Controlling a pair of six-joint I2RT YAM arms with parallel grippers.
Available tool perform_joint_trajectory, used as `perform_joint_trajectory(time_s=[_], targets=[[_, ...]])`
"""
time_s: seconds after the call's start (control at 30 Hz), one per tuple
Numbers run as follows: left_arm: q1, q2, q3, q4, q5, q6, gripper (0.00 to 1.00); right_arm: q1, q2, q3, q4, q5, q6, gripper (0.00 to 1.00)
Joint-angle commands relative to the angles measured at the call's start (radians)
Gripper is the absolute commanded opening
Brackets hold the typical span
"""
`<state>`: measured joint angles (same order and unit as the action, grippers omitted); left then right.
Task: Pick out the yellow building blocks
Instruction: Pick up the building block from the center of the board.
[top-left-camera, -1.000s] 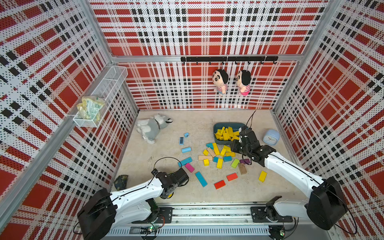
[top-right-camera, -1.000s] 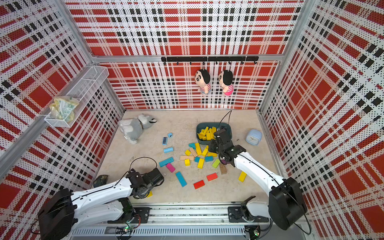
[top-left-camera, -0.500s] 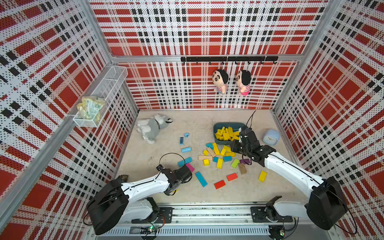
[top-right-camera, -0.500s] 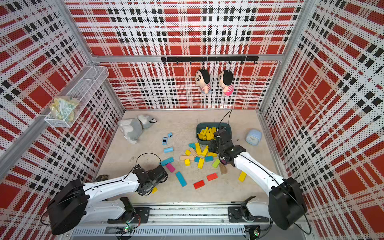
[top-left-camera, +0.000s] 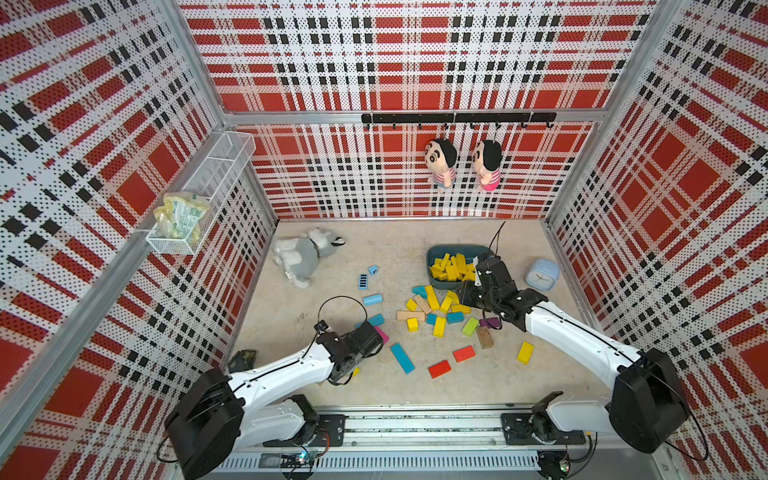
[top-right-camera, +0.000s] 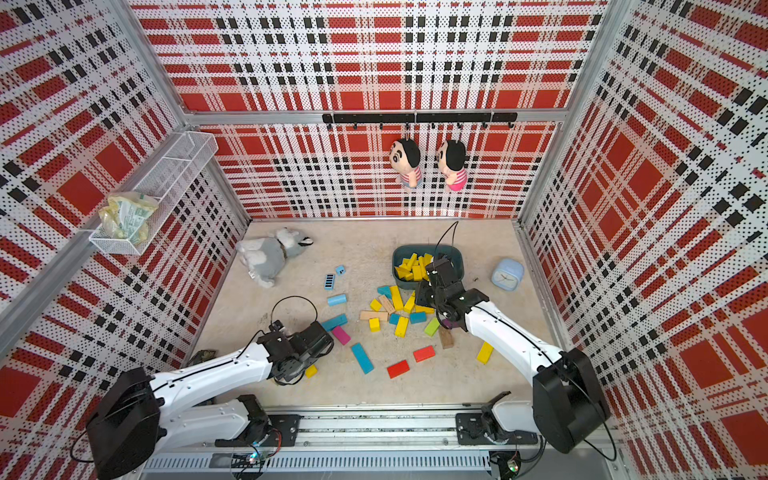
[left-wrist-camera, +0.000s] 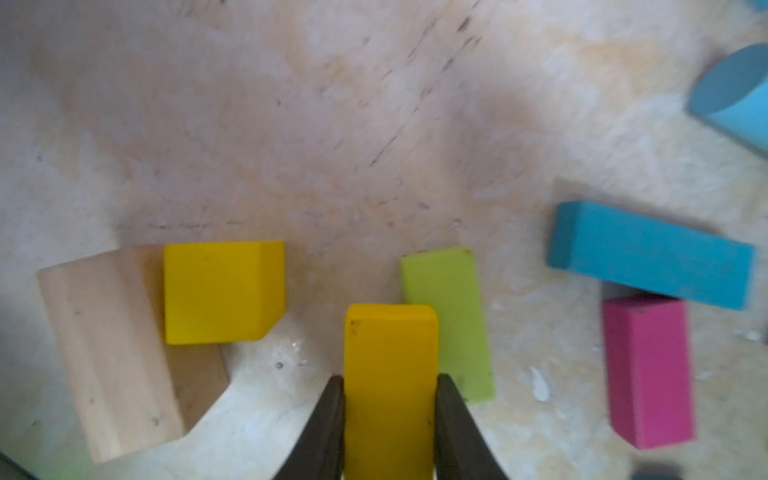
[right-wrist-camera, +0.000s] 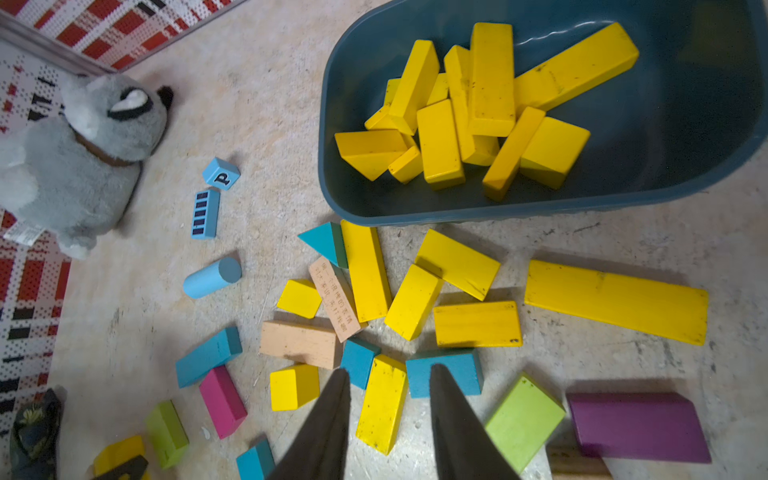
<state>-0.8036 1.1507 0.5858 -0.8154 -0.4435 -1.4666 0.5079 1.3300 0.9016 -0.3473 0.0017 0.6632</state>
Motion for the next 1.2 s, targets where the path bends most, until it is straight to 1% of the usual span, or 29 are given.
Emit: perform_joint_trajectory(time_s=[0.0,0.03,0.13,0.2,0.23,0.27,0.3,0.4,0.5,0.6,0.77,0.93,1.1,1.17], targets=[[-0.010,-0.050,0.099,-0.065,-0.089,0.033,0.00,-0.006,0.016,0.028,0.052,-0.114,-0.102,0.38],[-0.013,-0.060,0.125,-0.067,-0.103,0.042,0.00,-0.006,0.020,0.028,0.065,-0.142,-0.149,0.39],[-0.030,-0.057,0.233,-0.037,-0.153,0.130,0.00,-0.006,0.037,0.033,0.113,-0.275,-0.216,0.40],[-0.032,-0.013,0.326,0.005,-0.174,0.215,0.00,0.004,0.054,0.035,0.181,-0.480,-0.263,0.43],[-0.032,0.012,0.364,0.035,-0.181,0.254,0.00,0.018,0.060,0.039,0.202,-0.558,-0.287,0.43],[-0.036,0.041,0.407,0.085,-0.181,0.312,0.00,0.039,0.064,0.050,0.204,-0.615,-0.316,0.44],[-0.038,0.067,0.439,0.148,-0.172,0.363,0.00,0.060,0.069,0.062,0.200,-0.643,-0.339,0.45],[-0.036,0.117,0.474,0.377,-0.102,0.482,0.00,0.076,0.074,0.067,0.219,-0.669,-0.323,0.45],[-0.022,0.139,0.444,0.583,-0.019,0.509,0.00,0.075,0.073,0.068,0.248,-0.679,-0.283,0.46],[0.004,0.152,0.397,0.736,0.064,0.504,0.00,0.075,0.054,0.060,0.284,-0.679,-0.249,0.47],[0.029,0.185,0.380,0.813,0.126,0.515,0.00,0.075,0.048,0.054,0.314,-0.636,-0.228,0.48],[0.049,0.217,0.391,0.836,0.172,0.523,0.00,0.075,0.119,0.121,0.343,-0.651,-0.206,0.48],[0.058,0.232,0.392,0.842,0.192,0.517,0.00,0.075,0.166,0.164,0.369,-0.613,-0.194,0.45],[0.061,0.237,0.390,0.843,0.200,0.508,0.00,0.075,0.187,0.181,0.374,-0.598,-0.189,0.40]])
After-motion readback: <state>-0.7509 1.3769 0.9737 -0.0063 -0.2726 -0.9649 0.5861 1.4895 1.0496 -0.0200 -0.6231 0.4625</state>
